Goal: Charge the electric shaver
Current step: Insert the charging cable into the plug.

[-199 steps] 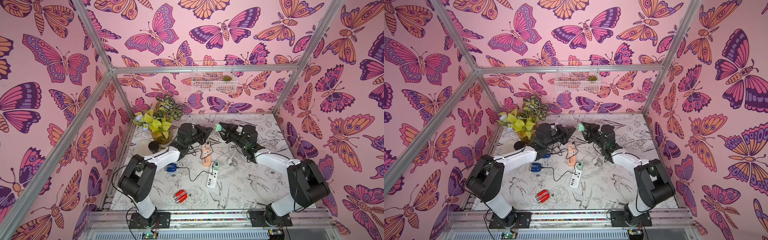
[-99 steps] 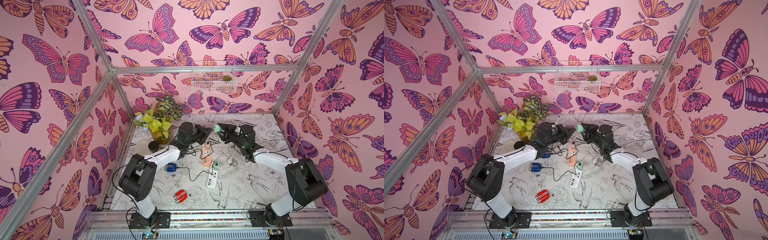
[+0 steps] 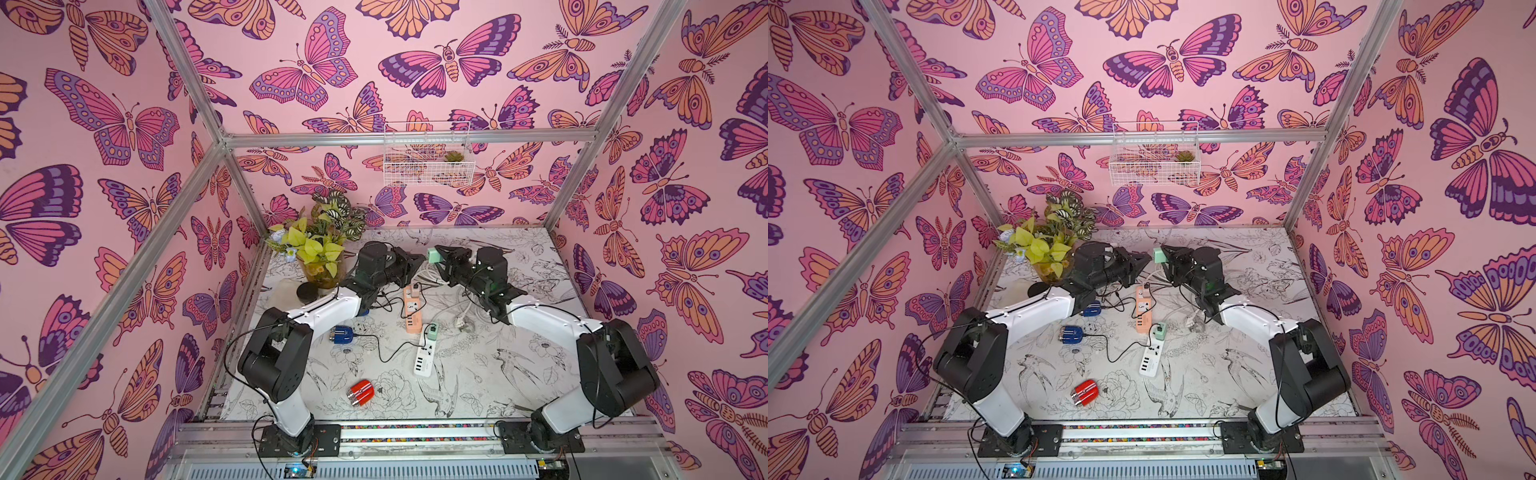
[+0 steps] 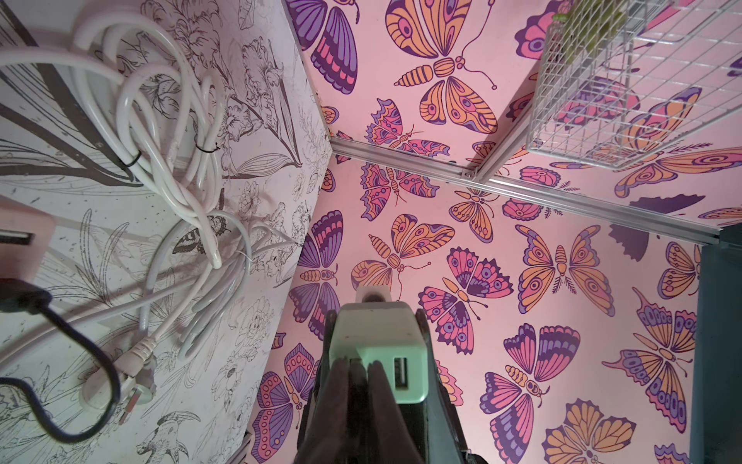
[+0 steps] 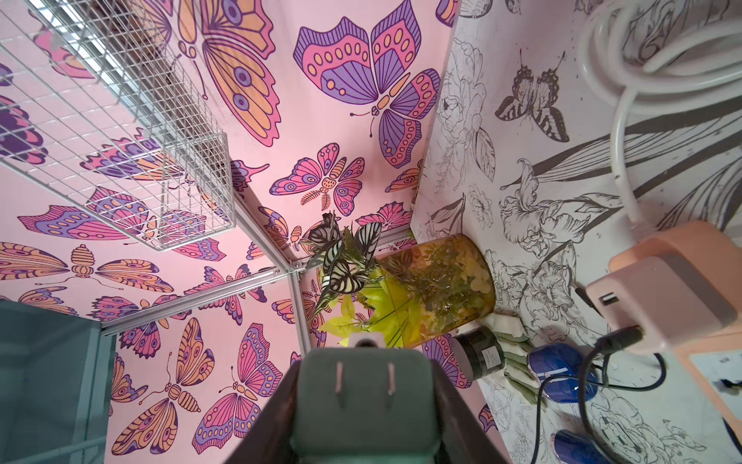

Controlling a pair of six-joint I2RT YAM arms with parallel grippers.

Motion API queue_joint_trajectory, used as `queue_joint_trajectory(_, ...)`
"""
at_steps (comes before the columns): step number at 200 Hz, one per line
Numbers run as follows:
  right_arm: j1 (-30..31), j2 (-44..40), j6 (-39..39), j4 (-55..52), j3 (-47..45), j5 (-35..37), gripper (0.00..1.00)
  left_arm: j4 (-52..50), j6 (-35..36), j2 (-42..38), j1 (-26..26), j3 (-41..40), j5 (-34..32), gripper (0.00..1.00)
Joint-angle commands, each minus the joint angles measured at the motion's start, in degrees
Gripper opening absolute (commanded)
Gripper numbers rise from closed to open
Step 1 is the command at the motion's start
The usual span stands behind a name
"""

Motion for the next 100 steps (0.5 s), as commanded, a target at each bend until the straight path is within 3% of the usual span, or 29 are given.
queue_joint_trajectory(1, 2.95, 0.11, 0.50, 6.85, 1.83, -4.95, 0.00, 3.04, -3.03, 1.85, -1.41, -0.10, 1.30, 0.00)
queue_joint_trajectory(36, 3.57, 0.12, 1.57, 7.53, 2.39, -6.36, 0.00, 5.91, -5.16, 3.26, -1.05, 0.90, 3.81, 0.00)
queue_joint_trajectory(100, 6.46, 0.11, 0.51, -3.39, 7.87, -10.49, 0.00, 3.32, -1.62, 7.08, -2.36, 7.10, 12.05, 0.00)
